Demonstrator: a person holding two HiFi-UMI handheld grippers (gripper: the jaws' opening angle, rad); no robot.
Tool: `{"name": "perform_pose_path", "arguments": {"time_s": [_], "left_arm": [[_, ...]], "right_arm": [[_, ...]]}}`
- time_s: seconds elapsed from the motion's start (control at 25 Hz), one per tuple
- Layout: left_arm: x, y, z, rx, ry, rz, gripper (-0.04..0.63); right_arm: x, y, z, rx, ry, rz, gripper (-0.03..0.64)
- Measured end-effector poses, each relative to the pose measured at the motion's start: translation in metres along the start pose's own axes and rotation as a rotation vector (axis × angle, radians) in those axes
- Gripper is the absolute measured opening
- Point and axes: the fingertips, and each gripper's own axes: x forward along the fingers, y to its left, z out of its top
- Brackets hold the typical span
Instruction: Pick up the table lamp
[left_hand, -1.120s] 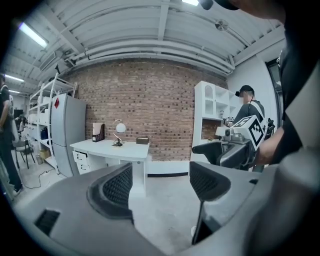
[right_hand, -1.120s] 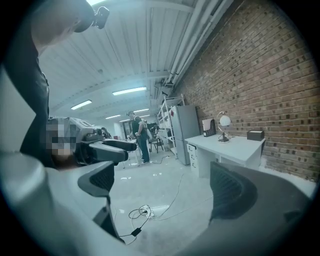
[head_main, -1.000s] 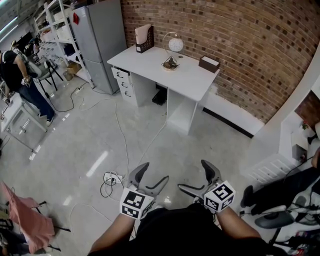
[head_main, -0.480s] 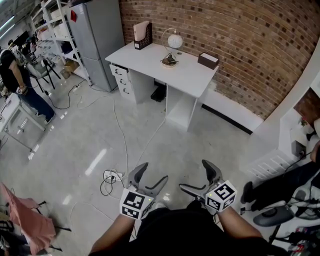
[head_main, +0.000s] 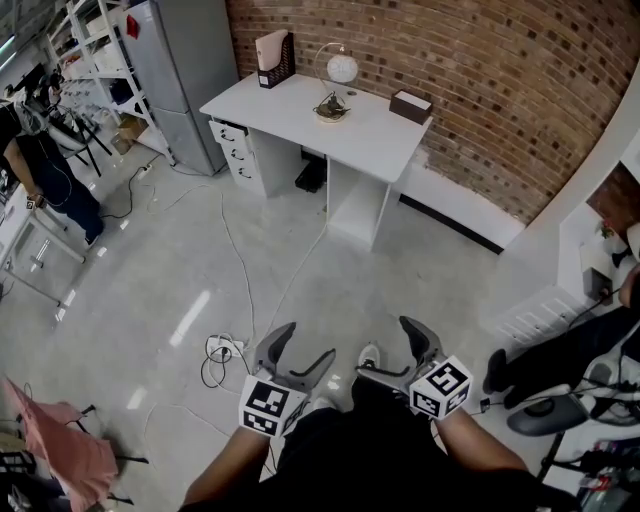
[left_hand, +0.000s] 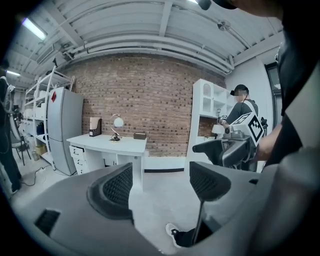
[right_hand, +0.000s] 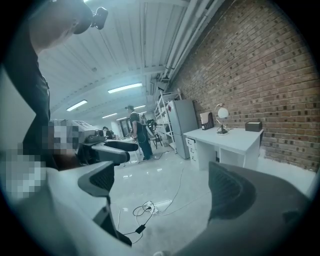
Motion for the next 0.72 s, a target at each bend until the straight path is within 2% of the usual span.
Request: {"name": "perform_pose_path", "arguments": {"time_s": [0.28,0.44,0.72], "left_arm": [[0.035,0.014,0.003,-0.016,0.03,-0.021,0.344],[0.06,0.043,0.01,-0.032,0.053,-0.004,0.344],[0.122,0.105,0.067,0.006,0.01,0.047,0.344]], "right_arm": [[0.024,-0.034,0.006,0.026,0.0,0.014,0.592],[0.053,-0.066,0.021,0.036,-0.005,0.034,0.593],[0.101,-0.135,0.082,0.009,-0.063,0.052,0.594]]}}
